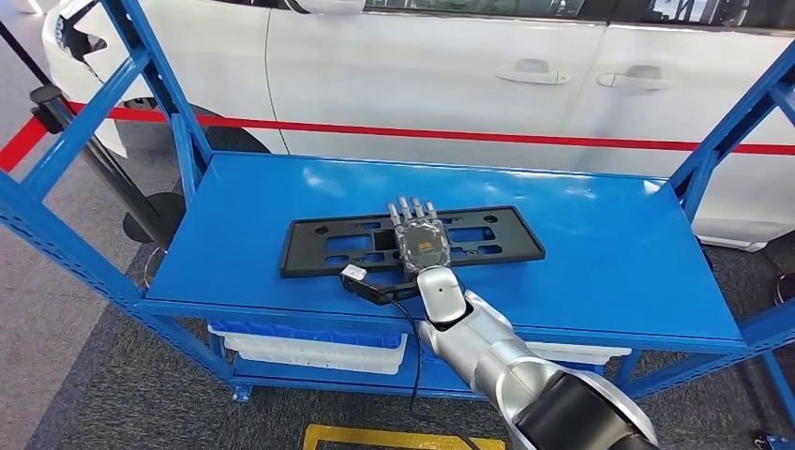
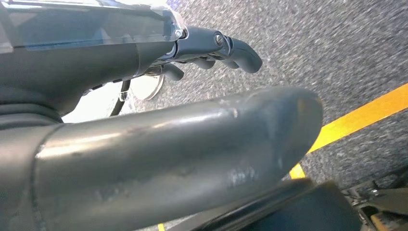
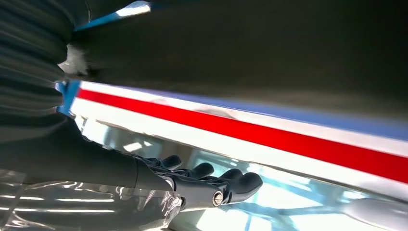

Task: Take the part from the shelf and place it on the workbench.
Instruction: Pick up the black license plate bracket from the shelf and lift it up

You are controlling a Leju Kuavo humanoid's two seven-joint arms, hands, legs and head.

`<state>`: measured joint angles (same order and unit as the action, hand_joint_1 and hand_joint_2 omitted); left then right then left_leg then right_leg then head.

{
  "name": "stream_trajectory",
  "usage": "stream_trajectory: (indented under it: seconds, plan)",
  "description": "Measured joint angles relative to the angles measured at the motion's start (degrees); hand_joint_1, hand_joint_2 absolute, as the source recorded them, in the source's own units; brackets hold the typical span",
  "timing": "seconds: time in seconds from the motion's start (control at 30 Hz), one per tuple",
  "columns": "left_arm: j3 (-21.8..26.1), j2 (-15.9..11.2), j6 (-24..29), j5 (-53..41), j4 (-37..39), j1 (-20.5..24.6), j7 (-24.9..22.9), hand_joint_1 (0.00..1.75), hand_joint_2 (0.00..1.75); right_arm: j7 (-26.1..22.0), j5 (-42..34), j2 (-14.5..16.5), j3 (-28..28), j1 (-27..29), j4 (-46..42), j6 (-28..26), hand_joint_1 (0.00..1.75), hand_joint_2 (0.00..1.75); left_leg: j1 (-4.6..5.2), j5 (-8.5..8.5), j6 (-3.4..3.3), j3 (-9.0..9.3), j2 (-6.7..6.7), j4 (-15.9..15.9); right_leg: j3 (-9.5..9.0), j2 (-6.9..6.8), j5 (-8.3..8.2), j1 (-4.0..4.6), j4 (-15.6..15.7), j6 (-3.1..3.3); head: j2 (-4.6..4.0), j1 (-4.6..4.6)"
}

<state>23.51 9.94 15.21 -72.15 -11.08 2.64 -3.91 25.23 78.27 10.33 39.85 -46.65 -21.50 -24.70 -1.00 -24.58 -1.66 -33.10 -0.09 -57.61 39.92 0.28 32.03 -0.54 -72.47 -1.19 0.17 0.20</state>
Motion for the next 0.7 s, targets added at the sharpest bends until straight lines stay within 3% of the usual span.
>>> stream_trajectory:
  seconds: [0.07,0.13,0.2,0.27,0.3,0.4,0.5,0.63,0.7]
  plan:
    - [0.2,0.0,0.1,-0.2,0.0,-0.1,-0.2,0.00,0.00,0.2,-0.7,-1.8,-1.8,-0.1,0.1,-1.0,0.00,1.75,0.05,-0.01,0.10,0.18,-0.24,-0.1,-4.09,-0.07,-3.78,-0.01,7.8,0.41,0.00,0.03]
    - [0.4,0.0,0.2,-0.5,0.0,-0.2,0.0,0.00,0.00,-0.3,-0.9,-3.4,-3.7,-0.4,0.2,-1.9,0.02,1.75,0.24,-0.09,0.58,0.21,-0.42,-0.2,-7.07,-0.13,-5.67,0.24,13.8,0.91,0.00,0.03]
    - [0.5,0.1,0.3,-0.8,0.0,-0.2,0.4,0.00,0.00,-1.1,-0.8,-4.2,-5.2,-0.6,0.2,-2.8,0.89,1.75,0.34,-0.13,1.32,0.26,-0.45,-0.1,-7.51,0.01,-5.81,0.52,14.9,1.26,-0.01,0.02]
    - [0.7,0.1,0.5,-0.9,0.0,-0.1,0.8,0.00,0.00,-1.9,-0.7,-4.5,-6.2,-0.4,0.2,-3.4,1.75,1.75,0.30,-0.56,2.01,0.23,-0.33,-0.5,-7.66,0.15,-6.14,0.24,15.3,1.77,-0.01,-0.02]
    - [0.8,0.1,0.6,-1.0,0.0,-0.1,1.1,0.00,0.00,-2.4,-0.7,-4.5,-6.6,-0.3,0.2,-3.8,1.75,1.75,0.33,-1.03,2.00,0.16,-0.28,-0.7,-7.71,0.25,-6.21,0.16,15.4,1.82,-0.01,-0.16]
    - [1.0,0.2,0.9,-1.0,0.0,0.1,1.6,0.00,0.00,-4.4,-1.0,-4.5,-7.9,0.2,0.2,-5.3,1.75,1.75,0.31,-0.73,1.16,0.23,-0.32,-0.3,-7.62,0.46,-5.75,0.52,14.9,1.81,-0.01,-0.67]
    - [1.1,0.1,1.3,-1.1,0.0,0.1,1.7,0.00,0.00,-6.0,-1.2,-4.4,-9.1,0.4,0.2,-6.3,1.75,1.75,0.22,-0.28,1.73,0.29,-0.36,-0.1,-7.42,0.44,-5.59,0.58,14.6,2.02,0.00,-0.70]
    - [1.4,0.1,1.7,-1.3,0.0,0.1,1.7,0.00,0.00,-7.3,-1.4,-4.4,-10.3,0.3,-0.4,-7.5,1.70,1.75,0.22,-0.14,1.87,0.23,-0.37,0.0,-7.11,0.45,-5.62,0.59,14.4,2.12,-0.01,-0.69]
    - [1.4,0.1,1.7,-1.5,0.0,0.1,1.7,0.00,0.00,-7.8,-1.6,-4.4,-10.9,0.3,-0.6,-7.7,0.82,1.75,0.22,-0.17,1.90,0.19,-0.37,0.0,-7.06,0.45,-5.56,0.59,14.4,2.15,-0.01,-0.67]
